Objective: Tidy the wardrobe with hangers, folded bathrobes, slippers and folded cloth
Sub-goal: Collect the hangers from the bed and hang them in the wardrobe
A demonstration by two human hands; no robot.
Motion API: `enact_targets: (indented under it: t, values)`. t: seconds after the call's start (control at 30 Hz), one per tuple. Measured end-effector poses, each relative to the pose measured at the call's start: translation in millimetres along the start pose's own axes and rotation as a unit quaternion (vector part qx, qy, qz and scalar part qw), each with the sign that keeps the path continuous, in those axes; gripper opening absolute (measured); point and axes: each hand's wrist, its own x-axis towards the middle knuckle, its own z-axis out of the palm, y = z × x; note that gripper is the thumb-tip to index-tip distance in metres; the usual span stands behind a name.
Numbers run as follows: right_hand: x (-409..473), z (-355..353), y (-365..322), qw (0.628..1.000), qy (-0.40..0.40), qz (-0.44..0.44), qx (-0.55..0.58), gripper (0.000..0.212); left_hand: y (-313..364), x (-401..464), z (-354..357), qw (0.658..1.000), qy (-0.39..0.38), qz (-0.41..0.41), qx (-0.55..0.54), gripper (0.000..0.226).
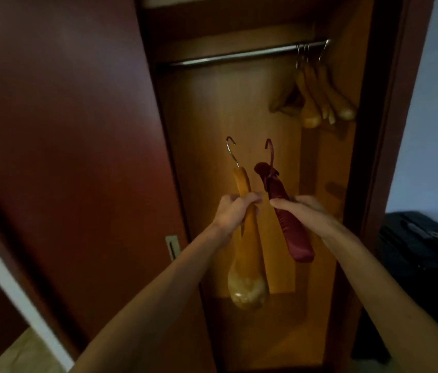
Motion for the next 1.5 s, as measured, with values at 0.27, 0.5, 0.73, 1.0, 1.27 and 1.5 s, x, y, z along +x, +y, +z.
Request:
enact_targets:
  t: [0.27, 0.5, 0.73, 1.0, 1.27, 1.5]
  values:
    - [142, -64, -91, 0.997, 0.03, -0.066, -0.026, 0.042, 95, 160, 1, 0.997, 0.039, 0.069, -0.005, 0.028]
    - [229, -99, -149, 0.995, 0.06, -0.082, -0.015, 0.04, 145, 253, -1, 0.992, 0.023, 0.123, -0.002, 0.029]
    - [290, -127, -171, 0.993, 0.081, -0.082, -0.004, 0.053, 176, 325, -1, 0.991, -0.058, 0.122, 0.013, 0.022]
    - [343, -161, -192, 0.995, 0.066, -0.078, 0.022, 0.046, 212, 384, 7, 0.983, -0.131, 0.12, 0.044, 0.037]
    - [395, -170, -204, 0.994, 0.078, -0.049, 0.066, 0.053, 235, 427, 16, 0.982, -0.155, 0.106, 0.029, 0.018]
    - [419, -176, -193, 0.995, 0.082, -0.021, 0.056, 0.06, 230, 481, 30, 0.979, -0.179, 0.084, 0.057, 0.066]
